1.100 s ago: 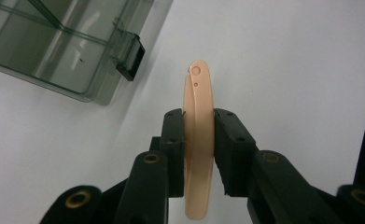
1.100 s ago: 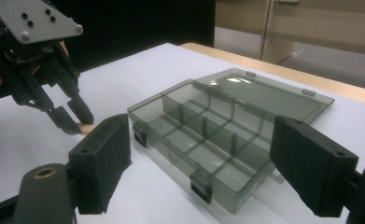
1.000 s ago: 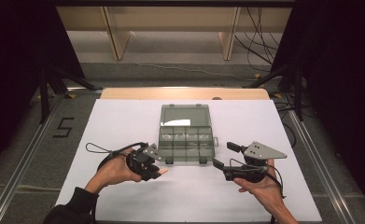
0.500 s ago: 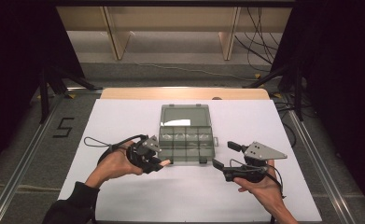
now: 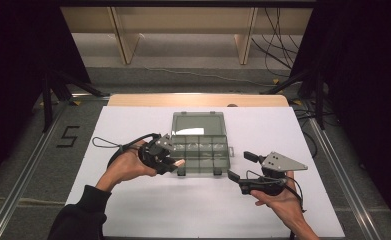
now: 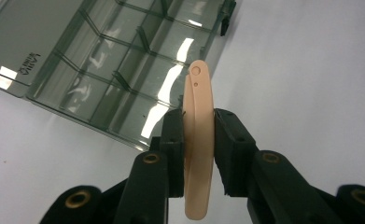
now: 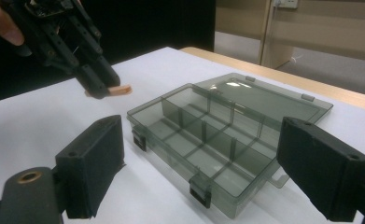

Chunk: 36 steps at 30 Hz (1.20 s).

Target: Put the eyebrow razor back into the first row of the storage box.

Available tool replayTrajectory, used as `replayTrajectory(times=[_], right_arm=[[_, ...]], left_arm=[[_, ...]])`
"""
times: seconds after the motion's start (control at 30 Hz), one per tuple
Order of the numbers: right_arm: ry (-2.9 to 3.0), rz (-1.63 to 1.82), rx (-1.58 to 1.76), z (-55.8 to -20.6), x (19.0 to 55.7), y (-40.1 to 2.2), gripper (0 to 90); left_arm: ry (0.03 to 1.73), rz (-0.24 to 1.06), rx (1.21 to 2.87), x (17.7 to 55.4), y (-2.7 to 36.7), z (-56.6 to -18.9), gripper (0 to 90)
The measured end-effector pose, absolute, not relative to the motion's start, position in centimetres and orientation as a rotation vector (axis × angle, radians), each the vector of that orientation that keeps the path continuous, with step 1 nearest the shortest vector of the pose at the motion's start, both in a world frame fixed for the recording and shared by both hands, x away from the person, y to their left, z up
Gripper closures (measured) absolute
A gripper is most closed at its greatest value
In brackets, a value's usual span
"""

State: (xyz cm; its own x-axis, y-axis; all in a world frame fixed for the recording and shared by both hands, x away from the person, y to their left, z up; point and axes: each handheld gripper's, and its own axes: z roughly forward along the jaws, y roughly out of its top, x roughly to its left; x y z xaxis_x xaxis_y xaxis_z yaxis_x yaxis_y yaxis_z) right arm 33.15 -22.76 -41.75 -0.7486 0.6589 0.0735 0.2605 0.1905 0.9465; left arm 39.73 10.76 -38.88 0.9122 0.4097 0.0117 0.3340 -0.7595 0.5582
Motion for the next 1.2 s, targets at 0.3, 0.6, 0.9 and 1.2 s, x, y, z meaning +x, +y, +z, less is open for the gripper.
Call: replayTrajectory(times=[0.3,0.6,0.9,1.2], right_arm=[[2.129,1.58,0.873,-41.8,33.1,-22.8,16.1],[2.121,1.564,0.852,-41.9,33.3,-22.8,16.1],[2.126,1.592,0.868,-42.0,33.2,-22.6,16.1],[2.128,1.562,0.854,-41.9,33.3,-22.9,16.2]], left_arm=[[0.566,0.232,2.52,42.1,10.4,-38.5,73.9],[0.601,0.251,2.507,43.7,9.6,-38.5,73.9],[0.595,0.264,2.546,45.7,8.6,-38.8,73.9],[0.603,0.27,2.536,47.3,6.9,-38.5,73.9]])
